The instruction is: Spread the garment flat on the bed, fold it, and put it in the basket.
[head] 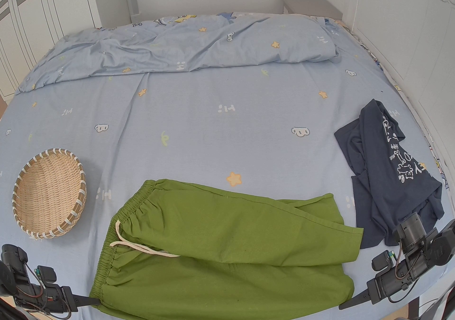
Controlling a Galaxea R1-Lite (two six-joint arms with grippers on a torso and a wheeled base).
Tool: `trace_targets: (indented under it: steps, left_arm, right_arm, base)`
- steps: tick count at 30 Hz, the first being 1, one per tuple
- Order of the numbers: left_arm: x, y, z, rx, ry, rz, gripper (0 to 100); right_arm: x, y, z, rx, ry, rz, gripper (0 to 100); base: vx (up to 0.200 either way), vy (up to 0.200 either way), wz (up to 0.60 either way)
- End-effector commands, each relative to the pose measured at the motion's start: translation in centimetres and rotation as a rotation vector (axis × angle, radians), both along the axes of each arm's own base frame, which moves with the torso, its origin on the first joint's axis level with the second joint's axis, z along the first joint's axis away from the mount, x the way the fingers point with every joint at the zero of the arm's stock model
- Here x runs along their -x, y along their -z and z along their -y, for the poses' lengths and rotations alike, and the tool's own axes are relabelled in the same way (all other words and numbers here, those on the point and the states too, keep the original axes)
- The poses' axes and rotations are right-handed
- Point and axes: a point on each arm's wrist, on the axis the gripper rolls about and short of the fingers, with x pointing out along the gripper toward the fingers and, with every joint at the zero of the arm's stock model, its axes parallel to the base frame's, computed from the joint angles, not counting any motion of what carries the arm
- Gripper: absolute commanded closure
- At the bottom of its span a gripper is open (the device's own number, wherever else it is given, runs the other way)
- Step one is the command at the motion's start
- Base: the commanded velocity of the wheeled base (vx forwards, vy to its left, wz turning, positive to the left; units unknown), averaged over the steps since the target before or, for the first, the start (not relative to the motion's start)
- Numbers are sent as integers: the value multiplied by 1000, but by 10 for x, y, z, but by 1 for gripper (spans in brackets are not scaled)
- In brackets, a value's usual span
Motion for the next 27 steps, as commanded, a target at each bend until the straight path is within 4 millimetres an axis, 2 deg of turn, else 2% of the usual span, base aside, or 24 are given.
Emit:
trace_targets:
  steps: [1,2,3,13,18,19,20,25,27]
  left_arm:
    - [1,5,2,29,7,-38,100]
    - [1,6,1,33,8,-46,100]
    - [1,7,1,35,11,-50,0]
    - [0,4,0,23,10,-28,0]
    - [-16,-24,-11,-45,-27,94,0]
    - [-16,-24,-11,-45,-27,94,0]
    - [-28,-42,-15,-31,-39,101,0]
    - [-52,-114,0,16,41,150,0]
    - [-63,-134,6,22,76,190,0]
  right_arm:
    - [1,1,-1,3,-12,-6,0]
    - [1,2,-1,2,-13,-6,0]
    - [1,2,-1,2,-13,-8,0]
    - [4,-1,1,-9,-5,17,0]
    - [4,-30,10,-43,61,209,0]
    - [4,-30,10,-43,61,209,0]
    - [1,-46,14,-53,92,301,0]
    - [-6,-92,23,-58,154,469,0]
    - [-12,-110,24,-62,160,523,0]
  base:
    - [0,0,0]
    - [0,0,0]
    - [0,0,0]
    - [0,0,0]
    - [0,0,0]
    - [0,0,0]
    - [0,0,0]
    - [0,0,0]
    - [0,0,0]
